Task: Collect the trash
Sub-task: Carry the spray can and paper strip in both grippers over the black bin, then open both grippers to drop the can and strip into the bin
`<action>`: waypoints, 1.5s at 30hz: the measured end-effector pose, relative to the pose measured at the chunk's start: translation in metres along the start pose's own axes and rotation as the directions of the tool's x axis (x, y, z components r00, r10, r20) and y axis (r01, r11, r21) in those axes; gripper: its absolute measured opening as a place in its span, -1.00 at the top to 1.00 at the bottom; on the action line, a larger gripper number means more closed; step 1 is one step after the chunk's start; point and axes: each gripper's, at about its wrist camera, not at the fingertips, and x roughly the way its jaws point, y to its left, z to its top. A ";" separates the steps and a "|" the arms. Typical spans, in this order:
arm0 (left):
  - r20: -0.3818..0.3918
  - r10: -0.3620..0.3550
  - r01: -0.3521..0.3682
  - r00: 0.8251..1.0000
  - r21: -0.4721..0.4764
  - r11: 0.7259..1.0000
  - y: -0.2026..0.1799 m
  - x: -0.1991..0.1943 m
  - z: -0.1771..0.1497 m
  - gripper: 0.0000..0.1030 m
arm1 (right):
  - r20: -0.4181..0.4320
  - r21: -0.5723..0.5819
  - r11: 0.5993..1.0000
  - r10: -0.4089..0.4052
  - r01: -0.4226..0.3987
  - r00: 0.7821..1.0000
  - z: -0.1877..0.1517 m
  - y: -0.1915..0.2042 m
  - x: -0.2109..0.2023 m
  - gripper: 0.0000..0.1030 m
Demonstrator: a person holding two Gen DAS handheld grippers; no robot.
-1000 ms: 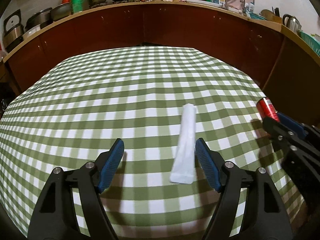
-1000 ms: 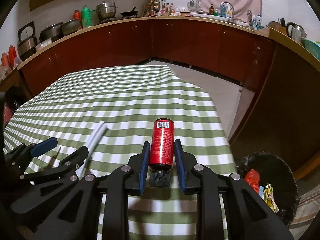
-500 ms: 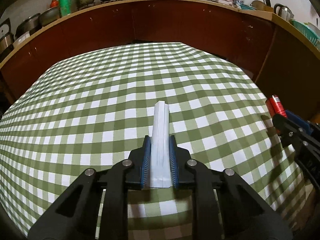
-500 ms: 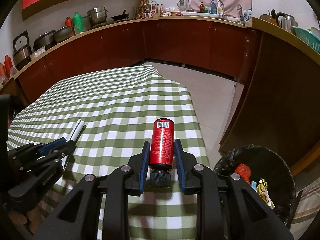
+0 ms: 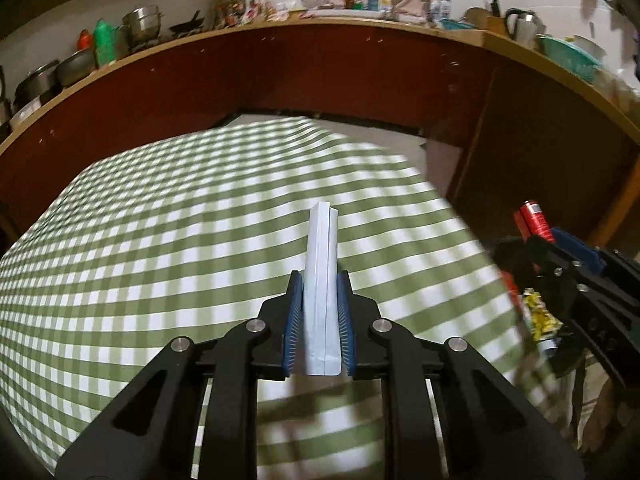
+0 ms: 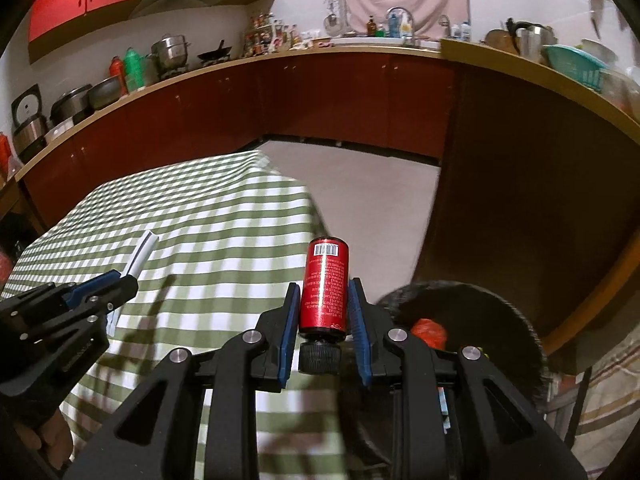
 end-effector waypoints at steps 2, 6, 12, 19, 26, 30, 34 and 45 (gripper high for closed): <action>0.016 -0.020 0.020 1.000 0.018 1.000 -0.017 -0.005 0.002 0.66 | 0.011 0.011 1.000 -0.020 0.019 1.000 -0.003 -0.011 -0.006 0.50; 0.038 -0.065 0.063 0.997 0.062 0.996 -0.054 -0.009 0.006 0.66 | 0.022 0.043 0.997 -0.061 0.060 0.998 -0.009 -0.036 -0.016 0.50; 0.050 -0.125 0.118 0.991 0.127 0.985 -0.108 -0.009 0.007 0.66 | 0.021 0.098 0.988 -0.119 0.116 0.993 -0.018 -0.073 -0.025 0.50; 0.037 -0.146 0.137 0.989 0.179 0.974 -0.149 0.007 0.009 0.65 | 0.004 0.140 0.979 -0.152 0.150 0.988 -0.027 -0.097 -0.024 0.50; 0.017 -0.138 0.132 0.990 0.209 0.969 -0.174 0.023 0.007 0.62 | -0.011 0.162 0.976 -0.145 0.145 0.989 -0.030 -0.108 -0.010 0.50; 0.009 -0.127 0.122 0.992 0.208 0.971 -0.175 0.030 0.012 0.38 | -0.015 0.179 0.973 -0.146 0.147 0.989 -0.029 -0.112 -0.005 0.34; 0.019 -0.120 0.114 0.993 0.197 0.974 -0.175 0.030 0.014 0.10 | -0.003 0.182 0.970 -0.161 0.159 0.987 -0.029 -0.114 -0.005 0.16; 0.047 -0.119 0.110 0.992 0.172 0.979 -0.158 0.009 0.011 -0.19 | 0.021 0.179 0.969 -0.176 0.169 0.984 -0.030 -0.110 -0.023 0.05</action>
